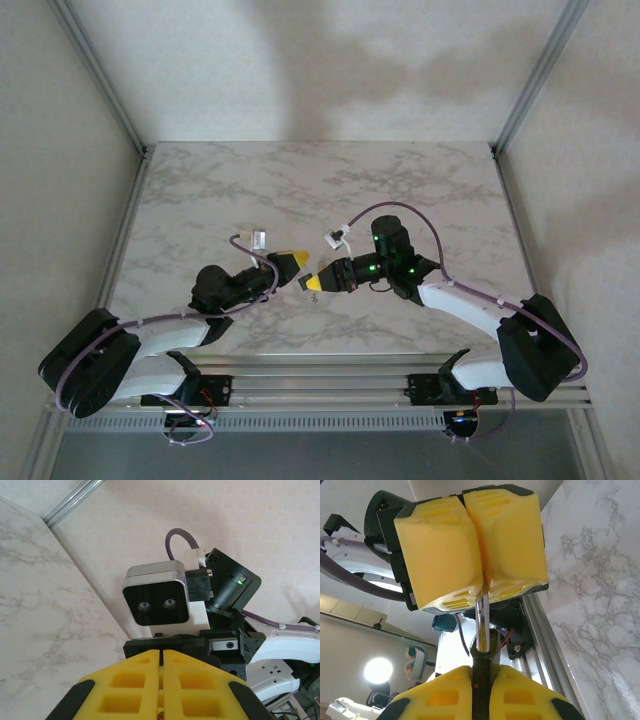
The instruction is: Lock with the key
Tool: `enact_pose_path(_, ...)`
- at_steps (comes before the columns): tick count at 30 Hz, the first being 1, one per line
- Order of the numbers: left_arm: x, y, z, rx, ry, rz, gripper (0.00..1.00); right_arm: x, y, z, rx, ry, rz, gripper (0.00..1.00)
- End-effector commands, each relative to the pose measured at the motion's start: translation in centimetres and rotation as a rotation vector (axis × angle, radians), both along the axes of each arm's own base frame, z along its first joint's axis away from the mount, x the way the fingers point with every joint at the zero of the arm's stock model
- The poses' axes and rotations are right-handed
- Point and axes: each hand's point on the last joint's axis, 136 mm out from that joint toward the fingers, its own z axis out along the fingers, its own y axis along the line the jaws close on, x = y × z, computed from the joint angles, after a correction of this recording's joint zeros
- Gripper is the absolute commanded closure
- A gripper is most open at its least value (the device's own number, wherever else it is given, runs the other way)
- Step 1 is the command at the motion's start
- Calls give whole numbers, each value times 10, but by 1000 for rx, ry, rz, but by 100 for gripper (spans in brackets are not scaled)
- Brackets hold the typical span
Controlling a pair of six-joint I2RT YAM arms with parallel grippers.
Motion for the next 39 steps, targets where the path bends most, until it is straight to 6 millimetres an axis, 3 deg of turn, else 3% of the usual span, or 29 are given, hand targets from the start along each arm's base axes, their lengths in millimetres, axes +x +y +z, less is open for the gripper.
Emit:
enact_pose_path(1, -11, -7, -25, 65, 18, -39, 100, -4, -3, 33, 106, -100, 28, 100)
enact_pose_path(21, -38, -27, -31, 68, -9, -150, 100, 0, -6, 37, 123, -91, 15, 100)
enact_pose_path(39, -58, -36, -31, 73, -33, -216, 100, 19, -12, 32, 112, -67, -63, 100)
